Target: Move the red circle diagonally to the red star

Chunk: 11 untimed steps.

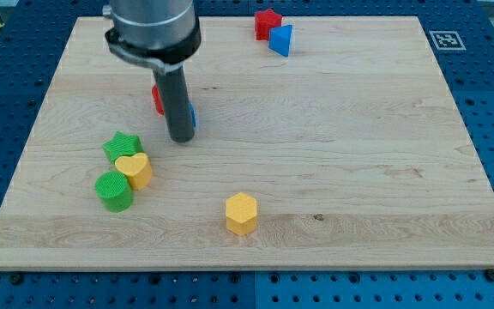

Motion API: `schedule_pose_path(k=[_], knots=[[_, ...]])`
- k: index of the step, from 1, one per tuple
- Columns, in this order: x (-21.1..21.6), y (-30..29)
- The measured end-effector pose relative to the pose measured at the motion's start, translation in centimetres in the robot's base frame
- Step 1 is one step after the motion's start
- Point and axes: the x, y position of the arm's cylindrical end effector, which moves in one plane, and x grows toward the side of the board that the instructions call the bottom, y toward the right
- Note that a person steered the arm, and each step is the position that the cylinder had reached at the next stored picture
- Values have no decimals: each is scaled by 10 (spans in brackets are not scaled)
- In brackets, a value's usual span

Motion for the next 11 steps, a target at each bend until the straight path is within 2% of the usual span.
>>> schedule_pose_path(k=[1, 3, 4, 5, 7, 9, 11], knots=[[-26, 0], [-26, -44], [-40, -57], [-69, -54], [-86, -35], [-127, -33], [-156, -6]])
